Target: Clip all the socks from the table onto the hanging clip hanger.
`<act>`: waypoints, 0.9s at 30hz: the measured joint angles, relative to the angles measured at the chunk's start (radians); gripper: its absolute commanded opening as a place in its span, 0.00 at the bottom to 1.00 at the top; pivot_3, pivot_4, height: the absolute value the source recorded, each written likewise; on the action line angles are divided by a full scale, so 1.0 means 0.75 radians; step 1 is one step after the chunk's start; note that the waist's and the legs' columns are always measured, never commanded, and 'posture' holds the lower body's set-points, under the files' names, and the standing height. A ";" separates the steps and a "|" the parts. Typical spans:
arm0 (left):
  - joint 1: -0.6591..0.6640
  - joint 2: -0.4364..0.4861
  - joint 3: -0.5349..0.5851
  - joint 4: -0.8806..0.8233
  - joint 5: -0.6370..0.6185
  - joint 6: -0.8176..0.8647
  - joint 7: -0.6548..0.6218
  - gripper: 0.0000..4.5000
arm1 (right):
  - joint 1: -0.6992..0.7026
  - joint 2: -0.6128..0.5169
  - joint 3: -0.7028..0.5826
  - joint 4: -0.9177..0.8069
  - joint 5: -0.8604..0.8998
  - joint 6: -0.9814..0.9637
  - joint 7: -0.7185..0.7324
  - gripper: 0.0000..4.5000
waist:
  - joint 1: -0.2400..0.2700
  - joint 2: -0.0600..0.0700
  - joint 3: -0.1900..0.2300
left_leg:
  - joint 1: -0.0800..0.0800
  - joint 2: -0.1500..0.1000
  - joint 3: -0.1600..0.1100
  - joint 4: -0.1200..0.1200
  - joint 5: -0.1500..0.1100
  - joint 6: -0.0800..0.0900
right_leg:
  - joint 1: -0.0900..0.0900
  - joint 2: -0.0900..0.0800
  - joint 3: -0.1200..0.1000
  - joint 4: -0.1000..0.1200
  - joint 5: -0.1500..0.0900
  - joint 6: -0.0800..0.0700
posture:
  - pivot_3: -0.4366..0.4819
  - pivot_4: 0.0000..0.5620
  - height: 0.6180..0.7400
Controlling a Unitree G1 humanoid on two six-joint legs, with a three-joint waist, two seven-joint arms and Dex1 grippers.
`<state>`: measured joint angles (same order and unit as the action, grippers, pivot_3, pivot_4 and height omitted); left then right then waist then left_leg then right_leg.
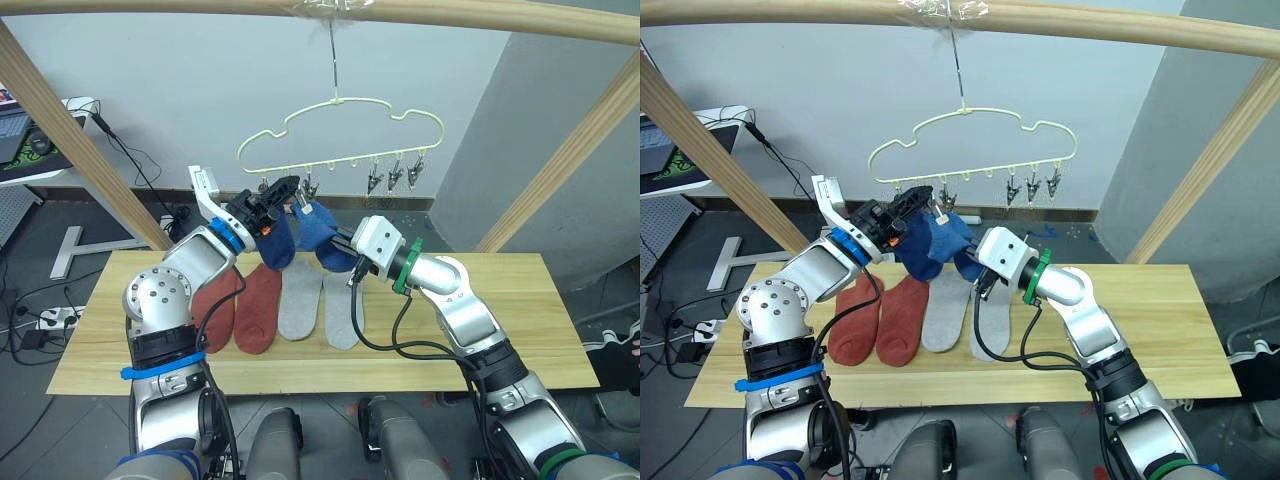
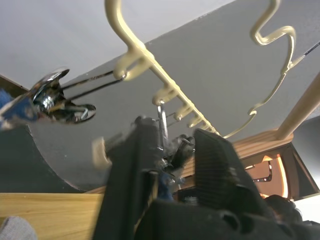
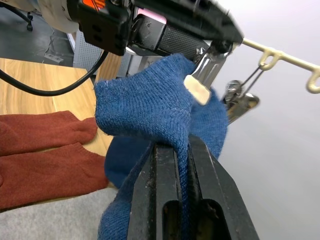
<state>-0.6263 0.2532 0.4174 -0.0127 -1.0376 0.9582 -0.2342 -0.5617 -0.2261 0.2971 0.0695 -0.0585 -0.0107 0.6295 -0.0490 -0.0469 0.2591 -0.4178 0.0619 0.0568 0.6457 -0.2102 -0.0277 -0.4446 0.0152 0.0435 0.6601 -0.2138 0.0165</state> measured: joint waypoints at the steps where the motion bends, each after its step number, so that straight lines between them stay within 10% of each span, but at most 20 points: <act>1: 0.007 0.007 0.000 -0.004 -0.008 0.002 0.000 0.62 | 0.000 0.003 0.000 0.000 0.001 0.003 0.000 0.00 | 0.000 0.000 0.000 | 0.000 0.000 0.000 0.000 0.000 0.000 | 0.000 0.000 0.000 0.000 0.000 0.000 | 0.46 0.44 1.00; 7: 0.046 0.054 0.019 -0.052 -0.062 0.025 0.013 0.99 | 0.005 0.031 0.000 -0.006 0.027 0.050 0.005 0.00 | 0.002 0.000 0.000 | 0.000 0.000 0.000 -0.001 0.000 0.000 | 0.000 0.000 0.000 0.000 0.000 0.000 | 0.47 0.43 1.00; 21: 0.296 0.212 0.057 -0.314 -0.219 0.097 0.129 1.00 | 0.121 0.106 -0.026 -0.136 0.320 0.531 0.065 0.98 | 0.029 0.000 0.000 | -0.003 0.000 0.000 -0.001 0.000 0.000 | -0.001 -0.004 -0.001 -0.004 -0.001 -0.003 | 0.51 0.40 1.00; 27: 0.428 0.308 -0.322 -0.490 0.266 -0.206 -0.028 0.96 | 0.191 -0.045 -0.096 -0.209 0.318 0.547 0.064 1.00 | 0.034 0.000 0.000 | -0.006 -0.001 0.000 -0.003 0.000 0.000 | -0.002 -0.003 -0.002 -0.008 -0.002 -0.004 | 0.50 0.39 1.00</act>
<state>-0.3055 0.4843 0.1759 -0.3799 -0.8378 0.8037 -0.2552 -0.4181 -0.2594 0.2249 -0.0873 0.1802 0.3993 0.6775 -0.0233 -0.0473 0.2588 -0.4226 0.0609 0.0566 0.6434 -0.2106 -0.0277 -0.4464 0.0127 0.0421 0.6542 -0.2152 0.0137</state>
